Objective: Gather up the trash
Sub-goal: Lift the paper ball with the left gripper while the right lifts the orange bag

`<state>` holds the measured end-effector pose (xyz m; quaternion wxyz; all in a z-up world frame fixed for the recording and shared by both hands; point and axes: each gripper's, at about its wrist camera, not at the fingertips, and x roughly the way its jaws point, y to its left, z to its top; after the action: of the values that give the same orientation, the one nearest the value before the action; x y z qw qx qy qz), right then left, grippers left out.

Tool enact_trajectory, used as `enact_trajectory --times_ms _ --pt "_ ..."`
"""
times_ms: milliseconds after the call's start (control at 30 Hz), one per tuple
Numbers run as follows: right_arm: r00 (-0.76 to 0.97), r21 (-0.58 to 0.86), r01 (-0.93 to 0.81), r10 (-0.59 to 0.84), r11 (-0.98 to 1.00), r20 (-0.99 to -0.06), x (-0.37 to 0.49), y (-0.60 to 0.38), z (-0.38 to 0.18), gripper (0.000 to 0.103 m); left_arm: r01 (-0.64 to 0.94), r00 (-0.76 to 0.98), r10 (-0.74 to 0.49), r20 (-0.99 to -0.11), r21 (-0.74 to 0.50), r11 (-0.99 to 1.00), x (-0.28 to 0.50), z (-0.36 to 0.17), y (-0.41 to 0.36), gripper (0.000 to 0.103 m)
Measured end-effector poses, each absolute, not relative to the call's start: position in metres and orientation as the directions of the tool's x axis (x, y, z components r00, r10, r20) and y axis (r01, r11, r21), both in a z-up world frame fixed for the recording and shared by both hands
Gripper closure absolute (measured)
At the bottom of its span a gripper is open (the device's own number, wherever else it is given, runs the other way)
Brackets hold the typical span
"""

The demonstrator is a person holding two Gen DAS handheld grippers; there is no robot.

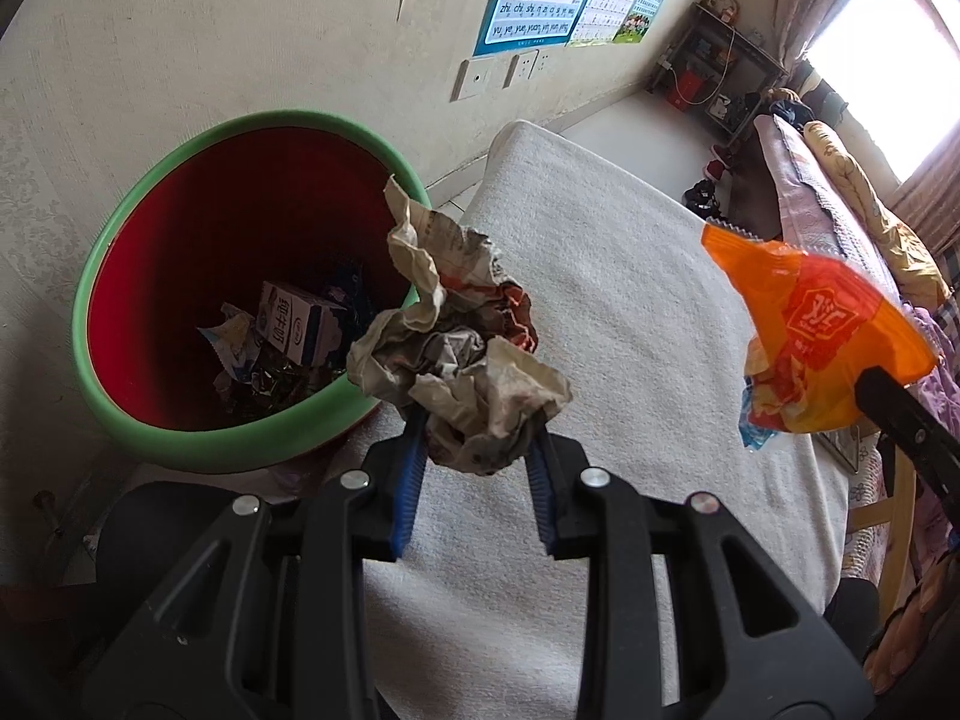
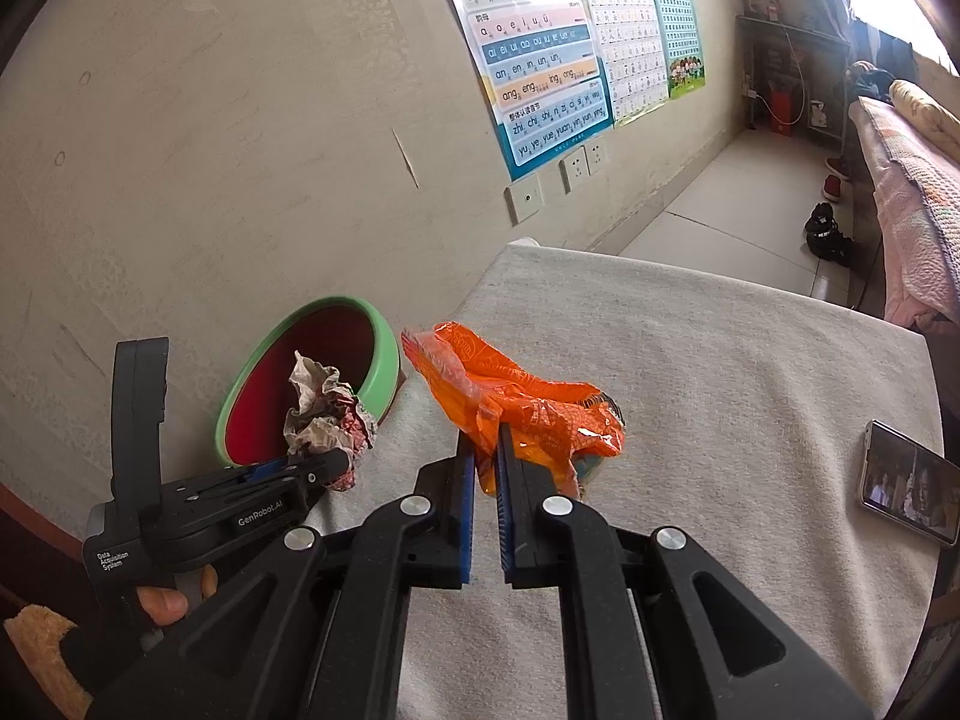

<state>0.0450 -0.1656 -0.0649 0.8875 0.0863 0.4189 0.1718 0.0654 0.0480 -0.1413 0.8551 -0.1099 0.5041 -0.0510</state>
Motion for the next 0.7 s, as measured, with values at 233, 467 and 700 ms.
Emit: enact_trajectory --times_ms 233,467,700 --pt "0.586 0.288 -0.246 0.379 0.925 -0.717 0.047 -0.158 -0.064 0.096 -0.031 0.495 -0.198 -0.846 -0.245 0.969 0.063 -0.140 0.053 0.074" --pt "0.579 0.281 -0.258 0.381 0.924 -0.721 0.048 -0.151 -0.063 0.096 -0.050 0.503 -0.194 -0.842 -0.253 0.966 0.061 -0.139 0.062 0.074" --pt "0.574 0.277 -0.278 0.390 0.920 -0.720 0.046 -0.145 -0.062 0.096 -0.069 0.512 -0.185 -0.839 -0.254 0.965 0.060 -0.136 0.068 0.074"
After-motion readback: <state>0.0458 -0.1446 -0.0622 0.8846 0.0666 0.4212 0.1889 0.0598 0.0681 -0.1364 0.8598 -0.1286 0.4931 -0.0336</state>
